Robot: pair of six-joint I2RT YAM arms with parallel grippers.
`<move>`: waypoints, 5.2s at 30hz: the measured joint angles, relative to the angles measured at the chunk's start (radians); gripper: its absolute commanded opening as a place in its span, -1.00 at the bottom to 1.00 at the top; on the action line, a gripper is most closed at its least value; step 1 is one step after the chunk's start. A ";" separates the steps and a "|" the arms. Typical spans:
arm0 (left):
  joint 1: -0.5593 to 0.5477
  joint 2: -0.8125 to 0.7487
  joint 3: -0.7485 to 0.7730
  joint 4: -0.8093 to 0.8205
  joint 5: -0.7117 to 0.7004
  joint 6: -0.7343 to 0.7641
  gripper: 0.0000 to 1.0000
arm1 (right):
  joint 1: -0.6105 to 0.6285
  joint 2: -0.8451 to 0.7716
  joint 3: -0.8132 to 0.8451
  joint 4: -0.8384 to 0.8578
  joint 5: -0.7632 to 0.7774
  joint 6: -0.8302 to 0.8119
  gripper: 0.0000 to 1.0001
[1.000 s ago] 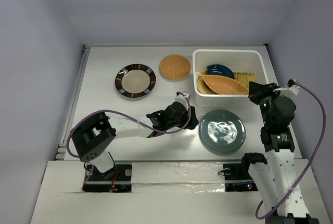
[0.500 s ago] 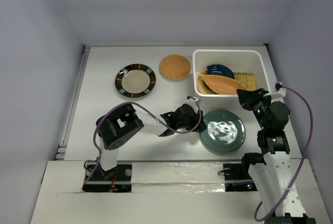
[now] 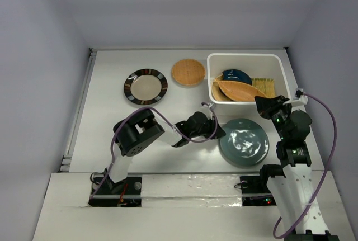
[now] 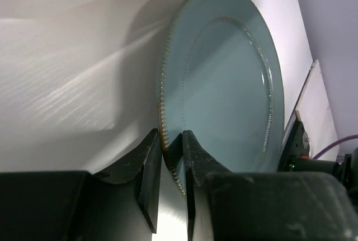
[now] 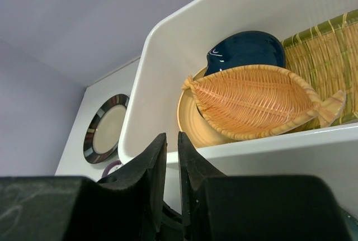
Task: Place the plates into the plastic bin on the countertop
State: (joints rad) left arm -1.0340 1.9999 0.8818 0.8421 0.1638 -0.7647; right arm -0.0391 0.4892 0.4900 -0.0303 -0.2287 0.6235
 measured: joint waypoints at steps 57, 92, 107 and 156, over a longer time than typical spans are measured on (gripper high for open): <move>0.488 -1.133 -0.661 -0.369 0.132 -0.069 -1.00 | 0.558 1.302 -0.290 1.389 -0.143 0.368 0.68; 0.512 -1.282 -0.661 -0.419 0.050 -0.026 -1.00 | 0.771 0.486 -0.421 0.869 0.136 0.315 -1.00; 0.539 -1.201 -0.583 -0.266 0.055 -0.060 -1.00 | 0.763 0.303 -0.152 0.528 0.225 0.267 -0.83; 0.492 -1.242 -0.349 -0.486 -0.136 0.050 0.47 | 0.303 0.443 0.252 0.320 -0.069 0.290 -1.00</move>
State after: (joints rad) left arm -0.5415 0.7582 0.5327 0.3565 0.0280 -0.7143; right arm 0.2638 0.9321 0.7418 0.2897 -0.2981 0.9138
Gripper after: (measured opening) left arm 0.743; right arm 0.177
